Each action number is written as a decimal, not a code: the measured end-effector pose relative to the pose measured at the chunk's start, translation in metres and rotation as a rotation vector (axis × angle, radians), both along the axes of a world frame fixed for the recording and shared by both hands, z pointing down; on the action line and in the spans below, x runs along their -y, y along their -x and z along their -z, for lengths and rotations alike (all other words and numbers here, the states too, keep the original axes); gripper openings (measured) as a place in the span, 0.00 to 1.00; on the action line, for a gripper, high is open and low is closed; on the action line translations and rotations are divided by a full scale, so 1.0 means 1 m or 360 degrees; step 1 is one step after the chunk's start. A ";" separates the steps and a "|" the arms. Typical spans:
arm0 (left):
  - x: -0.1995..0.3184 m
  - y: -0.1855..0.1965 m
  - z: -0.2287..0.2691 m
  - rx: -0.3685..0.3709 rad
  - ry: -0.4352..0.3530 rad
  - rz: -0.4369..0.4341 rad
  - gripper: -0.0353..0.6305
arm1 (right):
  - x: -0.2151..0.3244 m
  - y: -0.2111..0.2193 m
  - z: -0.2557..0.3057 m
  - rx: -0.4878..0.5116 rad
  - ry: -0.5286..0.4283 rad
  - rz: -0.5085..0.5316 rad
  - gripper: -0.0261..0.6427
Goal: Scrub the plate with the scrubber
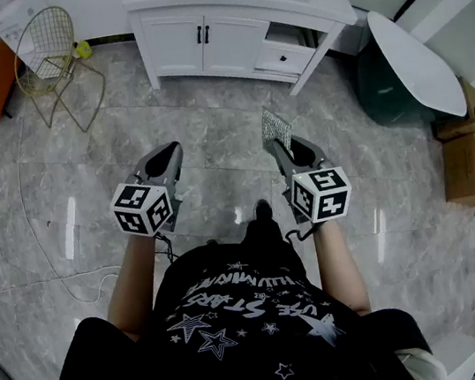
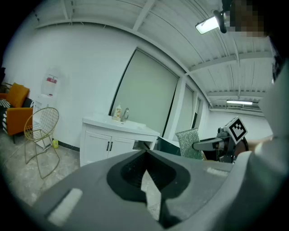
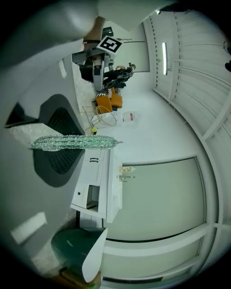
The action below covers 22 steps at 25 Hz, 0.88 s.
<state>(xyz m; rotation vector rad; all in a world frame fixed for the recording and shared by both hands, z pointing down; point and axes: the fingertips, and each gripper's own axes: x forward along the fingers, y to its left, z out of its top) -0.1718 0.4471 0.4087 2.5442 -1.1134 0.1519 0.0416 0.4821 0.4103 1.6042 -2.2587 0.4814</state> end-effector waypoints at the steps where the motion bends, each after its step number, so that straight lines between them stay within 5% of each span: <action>1: -0.002 0.001 0.001 -0.0001 -0.0002 -0.0003 0.05 | -0.002 0.001 0.000 0.0002 -0.0001 -0.0005 0.20; 22: 0.008 0.022 -0.014 0.0001 0.0066 0.0044 0.06 | 0.010 0.023 -0.003 -0.0074 -0.0016 -0.0049 0.20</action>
